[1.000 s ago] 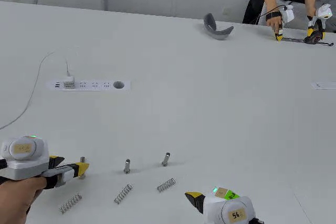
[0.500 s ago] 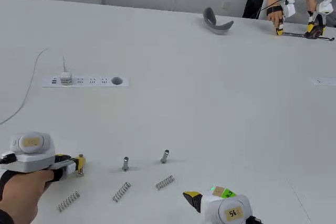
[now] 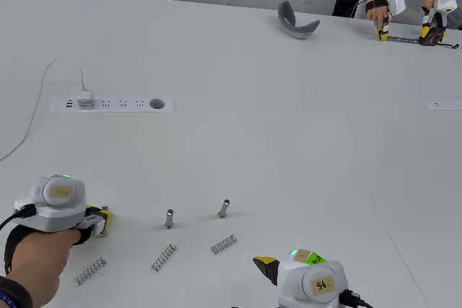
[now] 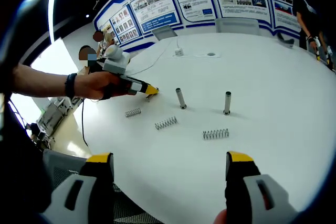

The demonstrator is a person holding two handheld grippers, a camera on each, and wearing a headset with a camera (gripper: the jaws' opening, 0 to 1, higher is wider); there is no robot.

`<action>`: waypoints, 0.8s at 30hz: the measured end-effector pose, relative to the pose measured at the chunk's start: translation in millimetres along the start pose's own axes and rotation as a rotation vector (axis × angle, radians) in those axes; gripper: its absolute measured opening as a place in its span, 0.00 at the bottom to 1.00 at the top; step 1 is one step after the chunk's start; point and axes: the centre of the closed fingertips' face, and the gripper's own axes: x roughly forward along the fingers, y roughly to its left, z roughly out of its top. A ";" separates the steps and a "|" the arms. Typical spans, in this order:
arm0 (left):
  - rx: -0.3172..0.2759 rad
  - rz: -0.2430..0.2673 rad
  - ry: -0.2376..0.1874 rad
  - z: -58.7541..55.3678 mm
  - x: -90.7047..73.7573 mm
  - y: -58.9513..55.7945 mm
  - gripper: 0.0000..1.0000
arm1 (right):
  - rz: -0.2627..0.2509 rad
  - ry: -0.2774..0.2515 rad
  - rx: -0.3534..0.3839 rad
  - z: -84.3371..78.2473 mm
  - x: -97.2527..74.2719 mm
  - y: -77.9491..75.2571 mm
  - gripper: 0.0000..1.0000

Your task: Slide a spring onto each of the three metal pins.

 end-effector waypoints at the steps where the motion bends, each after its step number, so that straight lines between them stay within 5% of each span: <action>1: -0.001 0.003 0.002 0.1 0.3 1.3 0.13 | 0.001 0.002 0.001 -0.8 0.4 0.5 0.89; 3: 0.008 0.015 0.008 0.8 1.0 2.6 0.13 | 0.003 0.005 -0.001 -1.5 1.1 1.3 0.89; 10: 0.188 0.098 0.047 2.9 4.5 6.7 0.12 | 0.010 0.002 0.006 -0.9 3.8 4.7 0.89; 19: 0.177 0.147 0.047 3.7 7.6 10.4 0.08 | 0.010 0.003 0.003 -1.3 3.3 5.8 0.89; 24: 0.099 0.118 0.059 0.9 4.6 13.0 0.07 | 0.001 -0.004 0.003 0.5 0.2 3.2 0.89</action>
